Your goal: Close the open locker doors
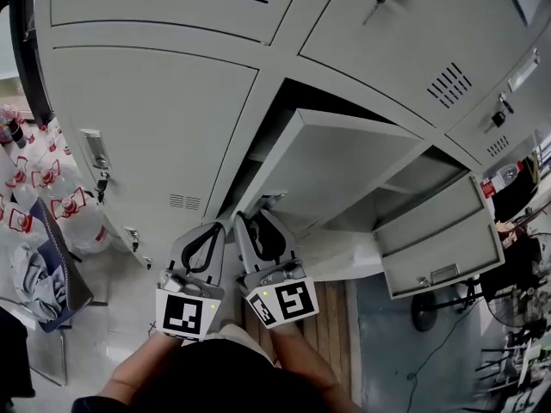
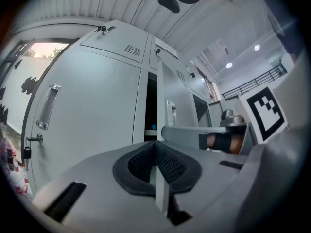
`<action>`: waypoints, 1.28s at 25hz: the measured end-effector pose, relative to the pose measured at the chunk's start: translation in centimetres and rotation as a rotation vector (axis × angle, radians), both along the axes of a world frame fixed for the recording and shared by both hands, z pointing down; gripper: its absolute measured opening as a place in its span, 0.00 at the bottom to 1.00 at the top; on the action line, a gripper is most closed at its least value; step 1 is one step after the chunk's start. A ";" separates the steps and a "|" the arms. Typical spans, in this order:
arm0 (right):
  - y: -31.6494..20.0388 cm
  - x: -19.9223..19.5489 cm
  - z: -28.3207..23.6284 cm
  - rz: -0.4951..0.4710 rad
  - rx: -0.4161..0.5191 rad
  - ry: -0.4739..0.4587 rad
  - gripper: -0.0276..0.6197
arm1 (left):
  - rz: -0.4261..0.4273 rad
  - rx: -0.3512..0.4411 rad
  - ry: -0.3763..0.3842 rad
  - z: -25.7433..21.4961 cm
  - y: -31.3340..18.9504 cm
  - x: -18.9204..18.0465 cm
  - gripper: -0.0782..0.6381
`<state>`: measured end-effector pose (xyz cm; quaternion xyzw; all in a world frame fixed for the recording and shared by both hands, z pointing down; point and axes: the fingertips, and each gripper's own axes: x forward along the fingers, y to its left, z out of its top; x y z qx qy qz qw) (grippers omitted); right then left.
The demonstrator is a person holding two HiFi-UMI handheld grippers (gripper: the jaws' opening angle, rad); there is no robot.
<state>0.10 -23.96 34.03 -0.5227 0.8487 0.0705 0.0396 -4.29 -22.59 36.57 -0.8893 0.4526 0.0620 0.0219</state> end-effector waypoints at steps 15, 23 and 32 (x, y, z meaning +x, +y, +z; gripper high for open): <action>-2.7 -0.4 0.2 0.031 -0.008 -0.002 0.19 | 0.007 -0.010 0.016 0.2 -1.7 -0.3 0.11; -3.4 -0.3 0.2 0.036 -0.008 0.001 0.19 | 0.016 -0.010 0.008 0.3 -2.0 0.0 0.11; -4.4 -0.3 0.4 0.035 -0.017 -0.003 0.18 | 0.012 -0.023 0.015 0.6 -2.5 -0.2 0.11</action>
